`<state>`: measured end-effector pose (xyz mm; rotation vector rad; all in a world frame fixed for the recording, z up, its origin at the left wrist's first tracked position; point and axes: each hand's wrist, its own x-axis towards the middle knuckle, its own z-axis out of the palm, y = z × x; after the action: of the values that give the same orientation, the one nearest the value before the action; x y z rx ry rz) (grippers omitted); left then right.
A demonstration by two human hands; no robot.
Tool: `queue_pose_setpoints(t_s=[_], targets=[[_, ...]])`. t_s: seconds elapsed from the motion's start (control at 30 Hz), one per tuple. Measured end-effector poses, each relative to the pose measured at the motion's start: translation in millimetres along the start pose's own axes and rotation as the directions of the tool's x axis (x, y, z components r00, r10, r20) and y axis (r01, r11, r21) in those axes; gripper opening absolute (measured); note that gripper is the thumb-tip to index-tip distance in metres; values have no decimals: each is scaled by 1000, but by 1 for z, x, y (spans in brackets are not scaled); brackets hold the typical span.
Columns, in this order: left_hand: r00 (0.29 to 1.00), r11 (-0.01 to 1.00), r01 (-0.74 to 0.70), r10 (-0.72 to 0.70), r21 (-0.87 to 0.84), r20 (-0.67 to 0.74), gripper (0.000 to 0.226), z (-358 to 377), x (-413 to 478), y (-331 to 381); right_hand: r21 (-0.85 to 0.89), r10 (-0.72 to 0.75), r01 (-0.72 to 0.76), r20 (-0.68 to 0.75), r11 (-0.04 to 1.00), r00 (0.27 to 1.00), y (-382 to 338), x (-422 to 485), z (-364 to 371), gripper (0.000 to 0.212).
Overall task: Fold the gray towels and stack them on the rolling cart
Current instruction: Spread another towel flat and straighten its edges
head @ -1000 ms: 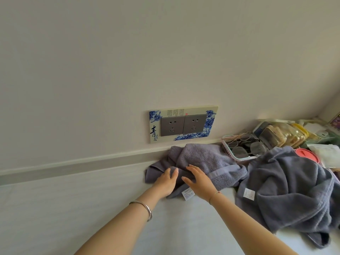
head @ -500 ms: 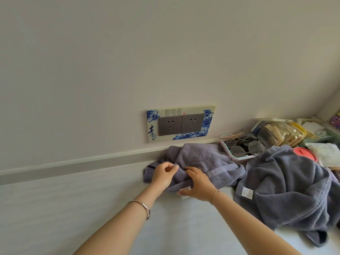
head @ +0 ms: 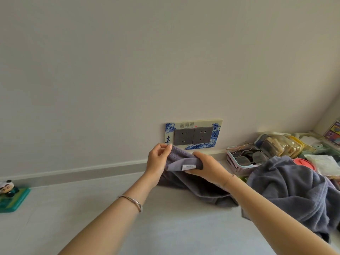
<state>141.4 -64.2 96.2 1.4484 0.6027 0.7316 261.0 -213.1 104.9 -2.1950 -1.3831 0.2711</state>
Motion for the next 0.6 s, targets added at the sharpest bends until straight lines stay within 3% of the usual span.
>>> queue_pose_setpoints(t_s=[0.13,0.23,0.33,0.47,0.6], targets=[[999,994,-46,48,-96,15,12,-34,-15,57,224,-73,97,-114,970,991,-77,-4,-39,17],[992,996,-37,46,-84,117,53,-65,-34,98,371,-70,123,-154,920,986,-130,-9,-58,12],[975,993,-85,66,82,214,82,-101,-63,132,504,-63,151,-187,850,980,-186,-19,-73,17],[972,990,-123,106,72,208,33,-130,-90,165,661,-55,162,-179,733,982,-233,-26,-89,11],[968,977,-212,205,32,144,25,-163,-114,210,769,-95,172,-144,616,985,-280,-42,-103,21]])
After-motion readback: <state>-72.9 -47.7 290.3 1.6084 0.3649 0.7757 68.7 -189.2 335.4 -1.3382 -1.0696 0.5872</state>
